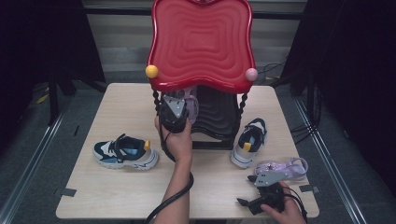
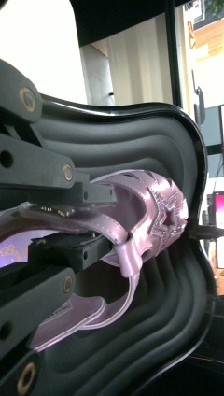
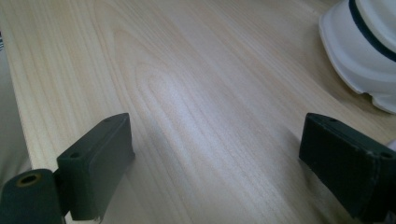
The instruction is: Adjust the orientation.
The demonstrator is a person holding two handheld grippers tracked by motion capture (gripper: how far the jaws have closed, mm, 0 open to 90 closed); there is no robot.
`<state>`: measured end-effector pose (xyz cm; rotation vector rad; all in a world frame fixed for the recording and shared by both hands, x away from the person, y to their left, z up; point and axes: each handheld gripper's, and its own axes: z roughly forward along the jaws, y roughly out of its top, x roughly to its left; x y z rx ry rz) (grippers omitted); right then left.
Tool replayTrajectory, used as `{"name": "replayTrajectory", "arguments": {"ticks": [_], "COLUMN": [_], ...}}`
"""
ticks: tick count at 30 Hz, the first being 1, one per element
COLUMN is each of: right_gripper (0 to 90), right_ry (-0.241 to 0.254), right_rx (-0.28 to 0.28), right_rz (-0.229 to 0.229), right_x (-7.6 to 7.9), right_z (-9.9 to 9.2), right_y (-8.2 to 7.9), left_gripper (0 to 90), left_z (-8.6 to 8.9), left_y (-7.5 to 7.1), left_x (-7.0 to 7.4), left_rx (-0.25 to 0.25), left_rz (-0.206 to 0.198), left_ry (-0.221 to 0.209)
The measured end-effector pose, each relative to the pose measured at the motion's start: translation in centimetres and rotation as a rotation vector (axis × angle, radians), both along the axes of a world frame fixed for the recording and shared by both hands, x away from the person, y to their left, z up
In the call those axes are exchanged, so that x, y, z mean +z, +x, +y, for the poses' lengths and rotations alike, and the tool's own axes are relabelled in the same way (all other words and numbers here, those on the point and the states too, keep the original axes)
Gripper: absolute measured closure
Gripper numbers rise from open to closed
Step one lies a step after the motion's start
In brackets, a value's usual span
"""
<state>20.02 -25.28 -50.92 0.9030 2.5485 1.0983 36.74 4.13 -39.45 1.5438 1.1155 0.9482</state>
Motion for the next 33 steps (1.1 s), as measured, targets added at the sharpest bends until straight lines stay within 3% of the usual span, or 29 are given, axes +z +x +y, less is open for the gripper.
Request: {"name": "replayTrajectory", "arguments": {"ticks": [4, 8, 11, 15, 16, 21, 24, 33], "right_gripper": [9.2, 9.1, 9.1, 9.1, 9.2, 9.1, 9.1, 9.2], "right_ry": [0.000, 0.000, 0.000, 0.000, 0.000, 0.000, 0.000, 0.000], "right_rx": [0.000, 0.000, -0.001, -0.001, -0.001, -0.001, 0.000, 0.000], "right_rz": [0.000, 0.000, 0.001, 0.001, 0.001, 0.001, 0.000, 0.000], "right_x": [0.0, 0.0, 0.0, 0.0, 0.0, 0.0, 0.0, 0.0], "right_z": [0.0, 0.0, 0.0, 0.0, 0.0, 0.0, 0.0, 0.0], "right_y": [0.0, 0.0, 0.0, 0.0, 0.0, 0.0, 0.0, 0.0], "left_gripper": [65.8, 60.5, 53.6, 44.9, 43.5, 38.1, 36.6, 33.2], "left_z": [0.3, 0.2, 0.6, 1.3, 1.4, 1.9, 2.1, 3.2], "left_y": [-0.3, -1.6, -3.1, -4.3, -4.7, -6.2, -6.9, -8.4], "left_x": [0.1, 0.7, 1.2, 1.6, 1.7, 2.2, 1.9, -0.9], "left_rx": [0.005, -0.043, -0.126, -0.249, -0.277, -0.377, -0.444, -0.533], "left_rz": [0.012, 0.024, 0.043, 0.116, 0.127, 0.159, 0.195, 0.282], "left_ry": [0.026, 0.065, 0.089, 0.087, 0.061, 0.076, 0.084, 0.130]}}
